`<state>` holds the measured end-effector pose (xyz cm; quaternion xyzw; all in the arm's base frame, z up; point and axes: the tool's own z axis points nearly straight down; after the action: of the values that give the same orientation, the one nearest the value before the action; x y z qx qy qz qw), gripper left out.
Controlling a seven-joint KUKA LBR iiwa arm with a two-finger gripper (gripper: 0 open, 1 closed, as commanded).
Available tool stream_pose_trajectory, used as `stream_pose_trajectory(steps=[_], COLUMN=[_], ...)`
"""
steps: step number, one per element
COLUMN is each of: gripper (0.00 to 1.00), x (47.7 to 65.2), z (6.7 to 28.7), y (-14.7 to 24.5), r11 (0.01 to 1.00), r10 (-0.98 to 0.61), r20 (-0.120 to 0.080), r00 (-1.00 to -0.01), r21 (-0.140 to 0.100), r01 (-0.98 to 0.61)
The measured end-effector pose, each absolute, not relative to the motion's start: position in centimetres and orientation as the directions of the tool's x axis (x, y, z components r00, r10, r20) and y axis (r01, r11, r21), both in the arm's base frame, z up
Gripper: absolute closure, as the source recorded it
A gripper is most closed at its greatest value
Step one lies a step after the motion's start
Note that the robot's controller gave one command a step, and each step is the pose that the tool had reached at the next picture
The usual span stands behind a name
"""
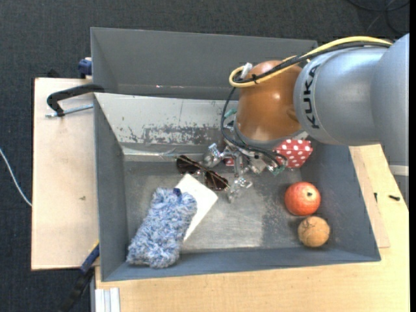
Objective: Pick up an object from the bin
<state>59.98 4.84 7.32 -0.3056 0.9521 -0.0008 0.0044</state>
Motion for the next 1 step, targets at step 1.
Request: stream_pose_trajectory(steps=[1], gripper=[1.0], x=[60.55], z=[7.73], y=[9.62], r11=[0.662], r10=[-0.75], r20=[-0.017], r00=[-0.662], r21=[-0.01], r01=[-0.749])
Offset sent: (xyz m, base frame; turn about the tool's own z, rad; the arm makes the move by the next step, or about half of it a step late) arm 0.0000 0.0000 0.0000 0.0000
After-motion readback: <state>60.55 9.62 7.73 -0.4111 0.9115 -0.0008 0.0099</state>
